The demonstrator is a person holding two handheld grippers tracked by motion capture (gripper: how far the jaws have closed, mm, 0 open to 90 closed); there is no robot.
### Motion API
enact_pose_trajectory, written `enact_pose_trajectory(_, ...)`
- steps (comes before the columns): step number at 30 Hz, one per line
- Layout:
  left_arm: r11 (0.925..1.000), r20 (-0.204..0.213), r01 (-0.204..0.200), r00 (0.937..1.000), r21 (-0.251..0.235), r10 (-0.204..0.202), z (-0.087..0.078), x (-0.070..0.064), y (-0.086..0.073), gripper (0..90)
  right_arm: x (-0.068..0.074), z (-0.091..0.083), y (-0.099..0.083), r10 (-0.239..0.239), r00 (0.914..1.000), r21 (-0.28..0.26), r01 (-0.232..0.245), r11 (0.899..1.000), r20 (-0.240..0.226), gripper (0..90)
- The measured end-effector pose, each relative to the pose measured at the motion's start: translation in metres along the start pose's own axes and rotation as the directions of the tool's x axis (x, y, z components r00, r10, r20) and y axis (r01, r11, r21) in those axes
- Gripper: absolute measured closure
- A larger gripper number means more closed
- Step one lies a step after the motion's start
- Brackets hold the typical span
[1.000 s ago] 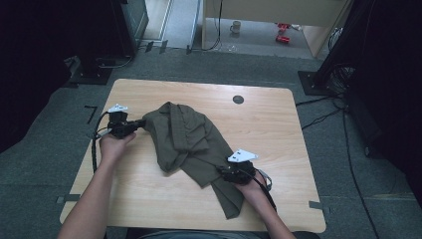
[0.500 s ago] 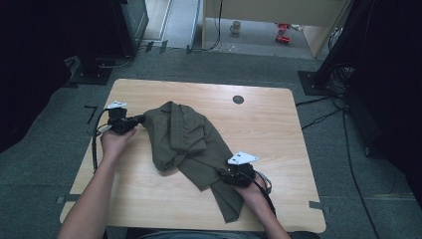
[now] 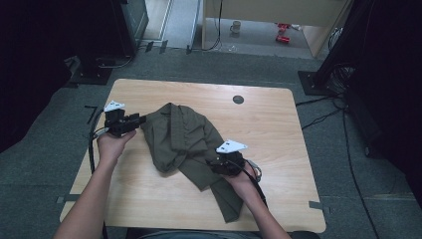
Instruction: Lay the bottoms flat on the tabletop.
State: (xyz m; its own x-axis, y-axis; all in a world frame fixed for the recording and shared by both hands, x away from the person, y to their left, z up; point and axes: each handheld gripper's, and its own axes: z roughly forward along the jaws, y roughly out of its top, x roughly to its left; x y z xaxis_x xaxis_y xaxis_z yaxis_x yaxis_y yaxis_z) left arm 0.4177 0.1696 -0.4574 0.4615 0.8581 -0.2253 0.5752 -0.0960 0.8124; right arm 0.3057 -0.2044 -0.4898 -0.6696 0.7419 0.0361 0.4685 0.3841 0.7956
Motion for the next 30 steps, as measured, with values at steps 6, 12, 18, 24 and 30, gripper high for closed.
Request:
enact_pose_trajectory(6, 0.9998, 0.013, -0.021, 0.9997, -0.002, 0.021, -0.003, -0.013, -0.007, 59.3, 0.001, 0.010, 0.013, 0.007, 0.9999, -0.005, -0.008, 1.000, -0.007, 43.1)
enact_pose_trajectory(12, 0.9992, 0.021, -0.040, 0.9990, 0.000, 0.040, -0.008, -0.025, -0.016, 57.7, 0.007, 0.020, 0.025, -0.025, 0.9996, -0.011, 0.025, 1.000, -0.016, 39.7)
enact_pose_trajectory(18, 0.9999, 0.060, -0.005, 0.9981, -0.014, 0.006, -0.018, -0.034, -0.026, 53.8, 0.010, 0.031, 0.037, -0.018, 0.9982, -0.008, 0.017, 1.000, -0.058, 37.3)
enact_pose_trajectory(24, 0.9999, 0.073, -0.011, 0.9973, -0.011, 0.012, -0.026, -0.046, -0.035, 53.8, 0.013, 0.041, 0.042, -0.042, 0.9971, 0.016, 0.043, 0.999, -0.064, 34.7)
enact_pose_trajectory(30, 0.9964, 0.070, -0.064, 0.9958, 0.055, 0.060, -0.021, -0.061, -0.047, 53.8, 0.017, 0.059, 0.036, -0.113, 0.9929, 0.077, 0.116, 0.990, -0.038, 41.4)
